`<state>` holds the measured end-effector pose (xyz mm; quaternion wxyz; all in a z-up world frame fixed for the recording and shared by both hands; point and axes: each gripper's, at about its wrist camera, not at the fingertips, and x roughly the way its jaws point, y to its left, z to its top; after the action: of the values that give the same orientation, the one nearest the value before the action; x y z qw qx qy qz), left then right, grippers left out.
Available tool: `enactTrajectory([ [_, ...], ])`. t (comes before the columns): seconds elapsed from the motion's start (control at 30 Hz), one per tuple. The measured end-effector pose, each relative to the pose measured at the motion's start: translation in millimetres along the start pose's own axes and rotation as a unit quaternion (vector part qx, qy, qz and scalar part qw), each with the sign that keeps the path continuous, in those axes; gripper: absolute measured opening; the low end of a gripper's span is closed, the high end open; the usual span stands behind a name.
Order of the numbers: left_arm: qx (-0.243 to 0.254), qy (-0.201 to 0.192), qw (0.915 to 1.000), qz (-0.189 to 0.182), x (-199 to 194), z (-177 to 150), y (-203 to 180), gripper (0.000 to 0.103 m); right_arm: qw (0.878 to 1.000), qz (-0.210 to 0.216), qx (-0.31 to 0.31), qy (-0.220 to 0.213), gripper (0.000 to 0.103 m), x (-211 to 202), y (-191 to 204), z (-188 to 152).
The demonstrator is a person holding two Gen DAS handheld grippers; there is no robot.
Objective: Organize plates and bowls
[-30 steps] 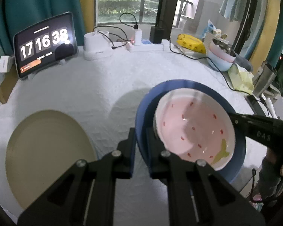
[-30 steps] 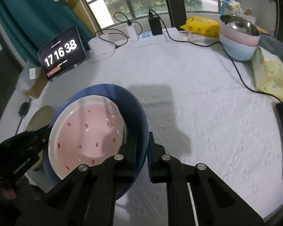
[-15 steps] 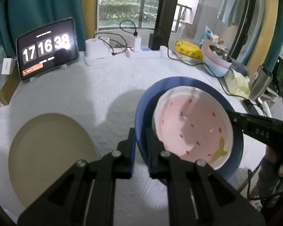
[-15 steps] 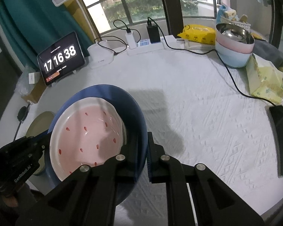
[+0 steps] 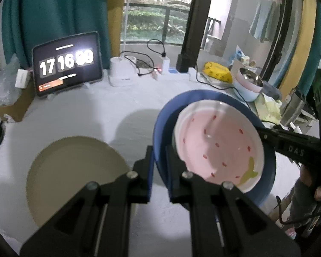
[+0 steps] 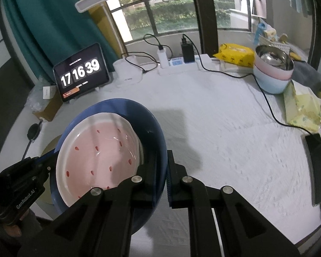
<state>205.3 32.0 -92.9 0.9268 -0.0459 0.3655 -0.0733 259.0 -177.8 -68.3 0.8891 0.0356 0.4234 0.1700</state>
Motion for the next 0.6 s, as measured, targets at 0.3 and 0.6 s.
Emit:
enactTrajectory([
  [0.3, -0.024, -0.011, 0.9996, 0.012, -16, -4, 34, 0.009, 1.000, 0.013, -0.025, 0.000, 0.011, 8, 37, 8],
  [0.6, -0.045, -0.018, 0.9985, 0.027, -27, -6, 71, 0.009, 0.999, 0.026, -0.041, 0.007, 0.011, 22, 73, 14],
])
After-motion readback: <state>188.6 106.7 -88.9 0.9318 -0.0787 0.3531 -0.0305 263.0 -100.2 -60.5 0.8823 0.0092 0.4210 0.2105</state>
